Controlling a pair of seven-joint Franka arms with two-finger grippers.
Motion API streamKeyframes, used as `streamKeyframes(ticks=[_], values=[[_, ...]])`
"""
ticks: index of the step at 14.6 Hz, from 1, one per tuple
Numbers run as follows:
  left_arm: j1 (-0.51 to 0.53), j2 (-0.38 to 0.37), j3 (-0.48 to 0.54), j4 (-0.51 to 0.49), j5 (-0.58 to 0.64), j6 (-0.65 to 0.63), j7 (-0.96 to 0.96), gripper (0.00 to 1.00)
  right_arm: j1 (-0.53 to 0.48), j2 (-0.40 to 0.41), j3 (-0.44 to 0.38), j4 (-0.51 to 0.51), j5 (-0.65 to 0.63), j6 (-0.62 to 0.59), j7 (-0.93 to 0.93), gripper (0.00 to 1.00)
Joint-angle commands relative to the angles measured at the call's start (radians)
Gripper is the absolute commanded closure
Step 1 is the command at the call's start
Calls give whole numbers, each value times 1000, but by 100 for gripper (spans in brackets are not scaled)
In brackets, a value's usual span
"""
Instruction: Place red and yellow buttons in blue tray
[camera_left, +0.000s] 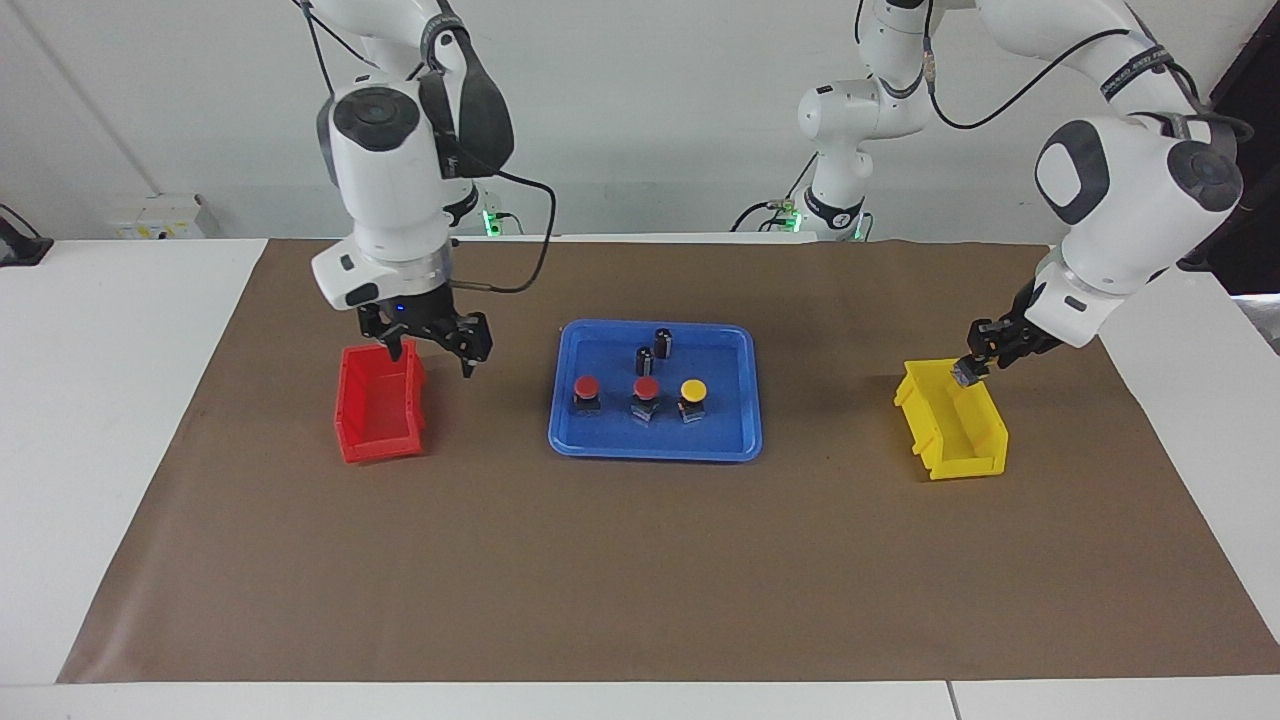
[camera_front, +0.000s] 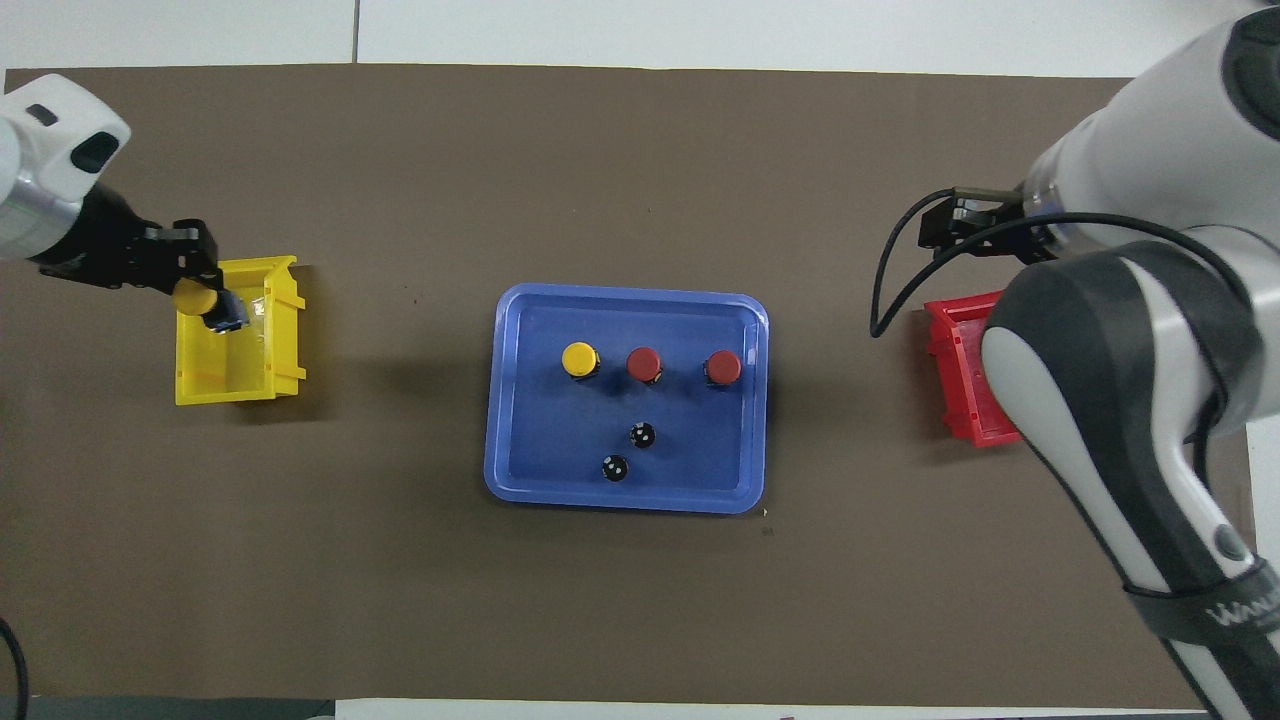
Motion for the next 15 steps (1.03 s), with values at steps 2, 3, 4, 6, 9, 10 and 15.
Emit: streamKeyframes(ticks=[2,3,4,6,9,10,15], values=[[-199,9,8,-148,4,202,-264,98,-115,-29,14,83,42,-152,-151,0],[-219,12,8,-177,-6,242,-275,98,-147,-31,11,106,54,-184,-209,0],[-245,12,8,-205,-34,269,-278,98,-151,-44,-16,106,64,-201,-275,0],[-292,12,8,-231,-48,298,-320,98,-56,-67,-198,111,68,-262,-349,0],[-358,35,8,-254,-48,368,-396,98,-28,-75,-330,119,85,-284,-457,0],[-372,42,8,-262,-48,396,-412,98,-1,-87,-373,102,85,-277,-462,0],[-365,44,8,-305,-46,467,-403,98,99,-116,-486,42,87,-264,-462,0]])
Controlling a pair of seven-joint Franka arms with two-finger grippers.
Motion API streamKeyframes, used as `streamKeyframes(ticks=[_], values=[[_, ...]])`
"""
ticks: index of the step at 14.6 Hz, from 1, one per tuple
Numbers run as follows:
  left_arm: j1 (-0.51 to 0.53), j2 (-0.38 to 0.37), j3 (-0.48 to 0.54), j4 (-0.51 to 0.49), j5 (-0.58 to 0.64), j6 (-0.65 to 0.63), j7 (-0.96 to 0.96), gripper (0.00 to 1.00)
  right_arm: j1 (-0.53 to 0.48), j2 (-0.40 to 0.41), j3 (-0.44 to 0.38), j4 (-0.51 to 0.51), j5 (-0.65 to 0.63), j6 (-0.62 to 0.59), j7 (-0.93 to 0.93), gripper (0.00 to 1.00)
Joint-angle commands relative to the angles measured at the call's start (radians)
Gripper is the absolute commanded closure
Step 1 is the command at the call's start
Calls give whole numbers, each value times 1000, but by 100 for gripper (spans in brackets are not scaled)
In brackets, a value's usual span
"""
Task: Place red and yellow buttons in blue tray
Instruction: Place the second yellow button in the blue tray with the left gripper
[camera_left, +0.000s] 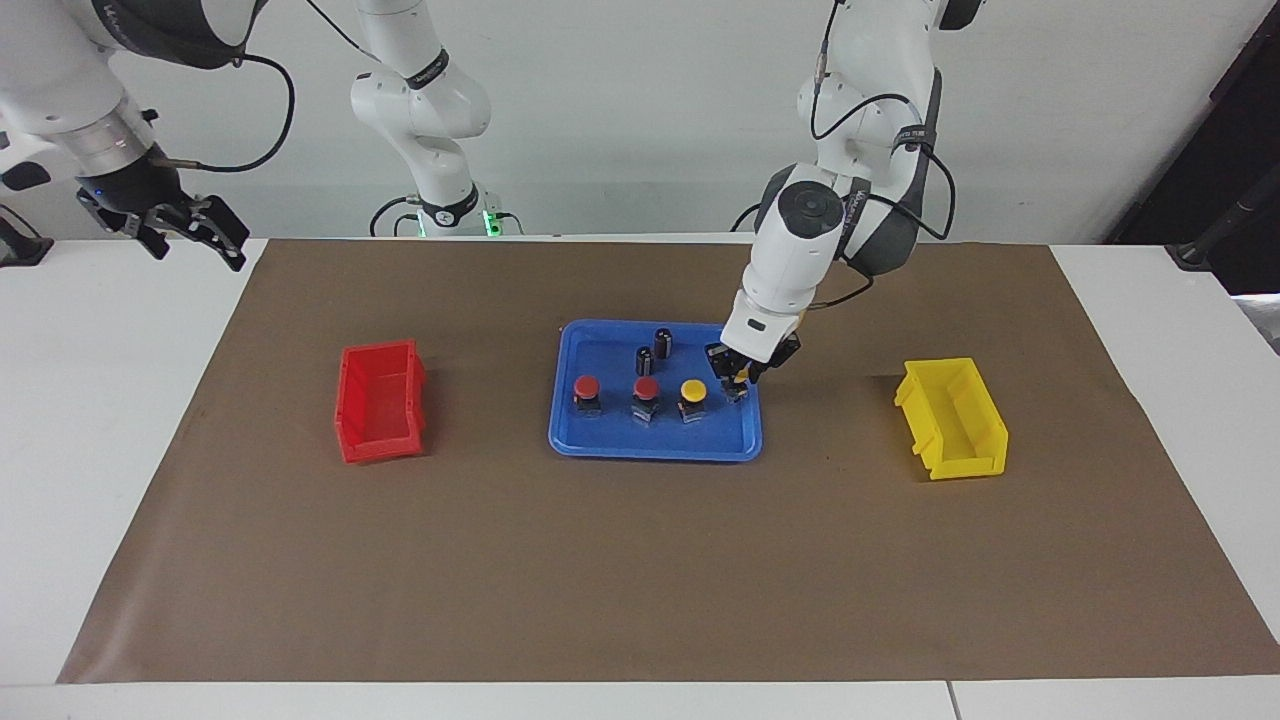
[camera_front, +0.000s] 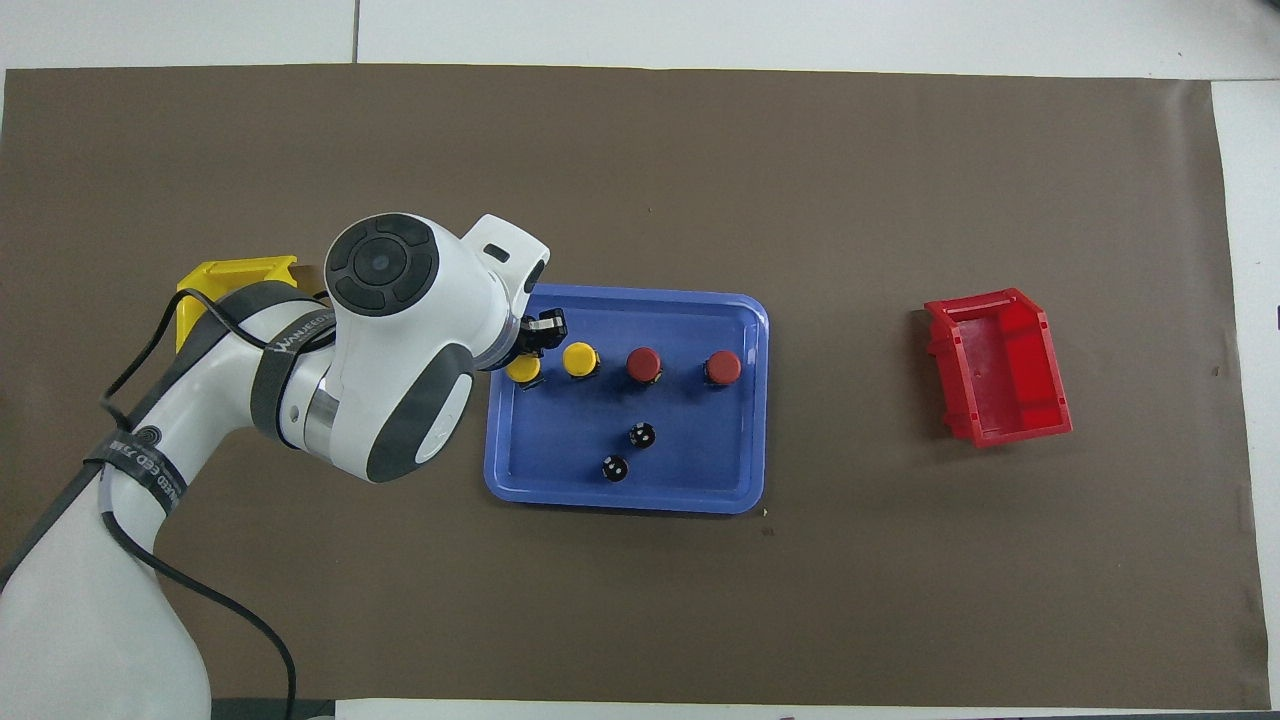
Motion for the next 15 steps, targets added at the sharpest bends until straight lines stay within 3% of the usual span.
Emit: streamKeyframes(ticks=[1,3,4,5,6,7,9,12,15], values=[[-1,-6,14,-29,-13,53,5,98,11,-33,-13,-48,12,5,-6,0],[-7,25,14,-29,-13,76,5,98,14,-33,-11,-51,12,4,-5,0],[-9,42,16,-29,-13,93,5,92,17,-33,-11,-51,12,4,-2,0],[-9,50,14,-29,-13,96,6,75,20,-33,-11,-51,12,4,1,0],[-7,50,16,-29,-13,89,9,43,20,-33,-11,-51,12,5,2,0],[-7,50,16,-21,-13,79,8,20,22,-33,-10,-51,12,5,3,0],[-4,39,19,12,-3,23,9,1,23,-33,-5,-50,12,4,0,0],[52,8,30,161,6,-233,160,0,23,-33,-5,-50,12,4,0,0],[140,-71,31,261,1,-446,327,0,23,-33,-5,-50,12,4,0,0]])
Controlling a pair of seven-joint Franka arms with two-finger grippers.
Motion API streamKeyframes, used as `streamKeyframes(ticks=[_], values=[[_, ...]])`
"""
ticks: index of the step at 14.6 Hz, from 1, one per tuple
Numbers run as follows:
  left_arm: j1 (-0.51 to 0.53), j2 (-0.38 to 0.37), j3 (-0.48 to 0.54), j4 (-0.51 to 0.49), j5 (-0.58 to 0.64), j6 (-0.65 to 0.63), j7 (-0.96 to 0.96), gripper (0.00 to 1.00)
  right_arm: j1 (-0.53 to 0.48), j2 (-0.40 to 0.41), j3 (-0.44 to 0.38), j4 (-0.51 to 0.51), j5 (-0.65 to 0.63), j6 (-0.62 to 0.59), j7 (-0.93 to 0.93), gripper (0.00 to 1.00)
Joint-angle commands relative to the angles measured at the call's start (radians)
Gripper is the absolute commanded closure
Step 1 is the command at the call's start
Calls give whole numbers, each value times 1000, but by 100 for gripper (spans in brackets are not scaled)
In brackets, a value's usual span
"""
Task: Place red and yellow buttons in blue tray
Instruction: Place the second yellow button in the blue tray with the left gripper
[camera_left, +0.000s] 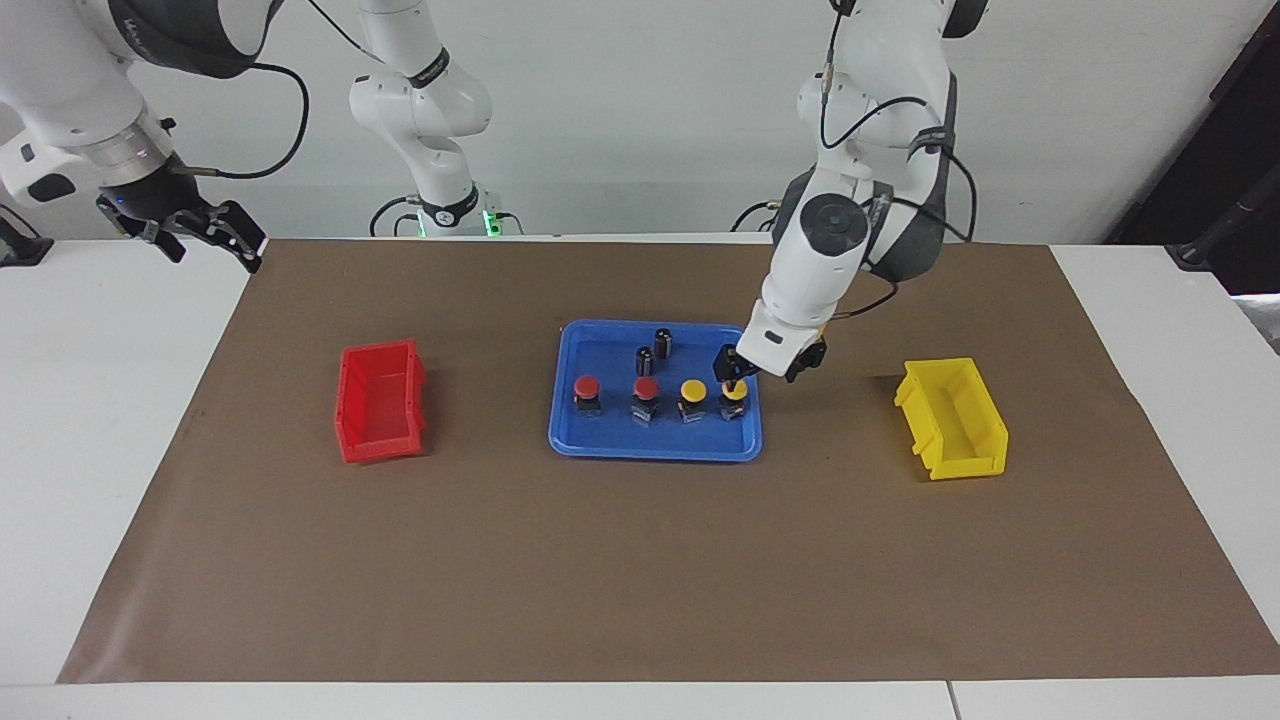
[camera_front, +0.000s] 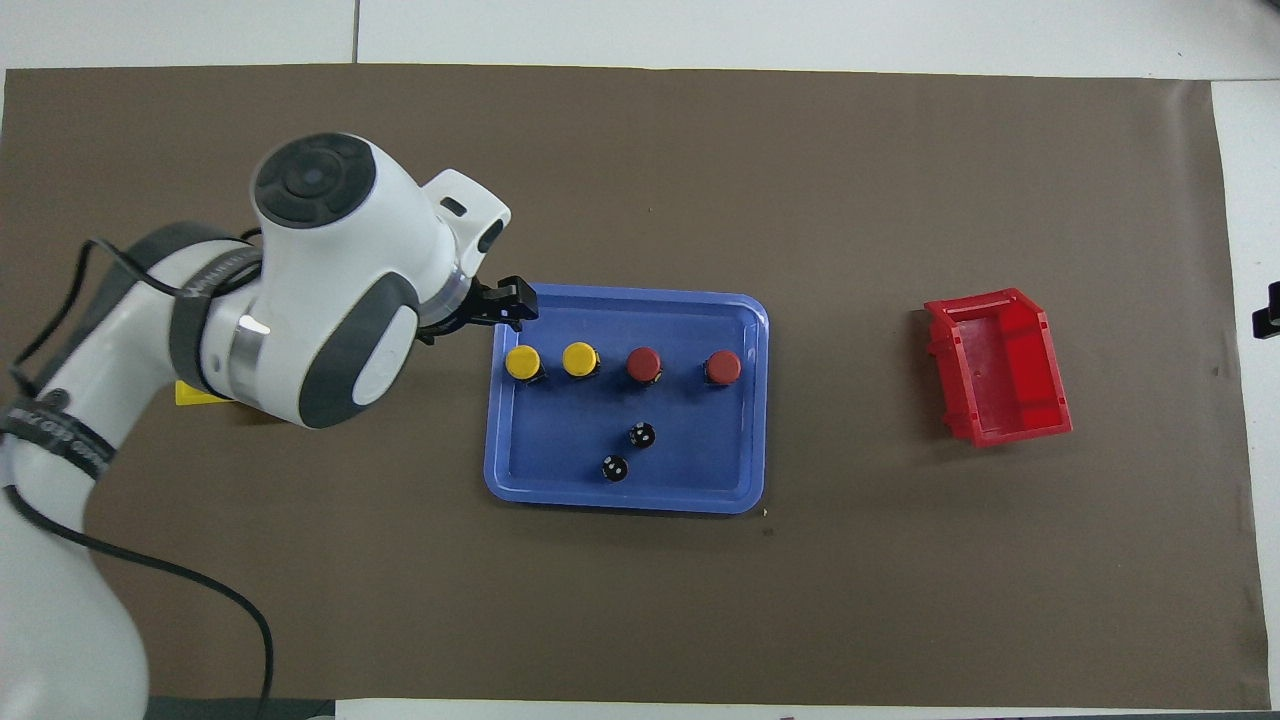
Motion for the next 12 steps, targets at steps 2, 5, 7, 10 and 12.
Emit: streamKeyframes(ticks=[2,5,7,10,12], values=[[106,-145,6,40,4,-142,107,0,4,-28,-4,-31,12,4,0,0],[203,-232,10,48,8,-242,235,0,2,-28,-4,-31,12,4,0,0],[257,-246,13,51,66,-274,404,0,4,-28,-4,-31,12,4,0,0],[342,-243,9,87,77,-285,447,0,4,-28,-4,-31,12,4,1,0],[393,-239,10,98,77,-274,563,0,4,-28,-4,-31,12,4,0,0]])
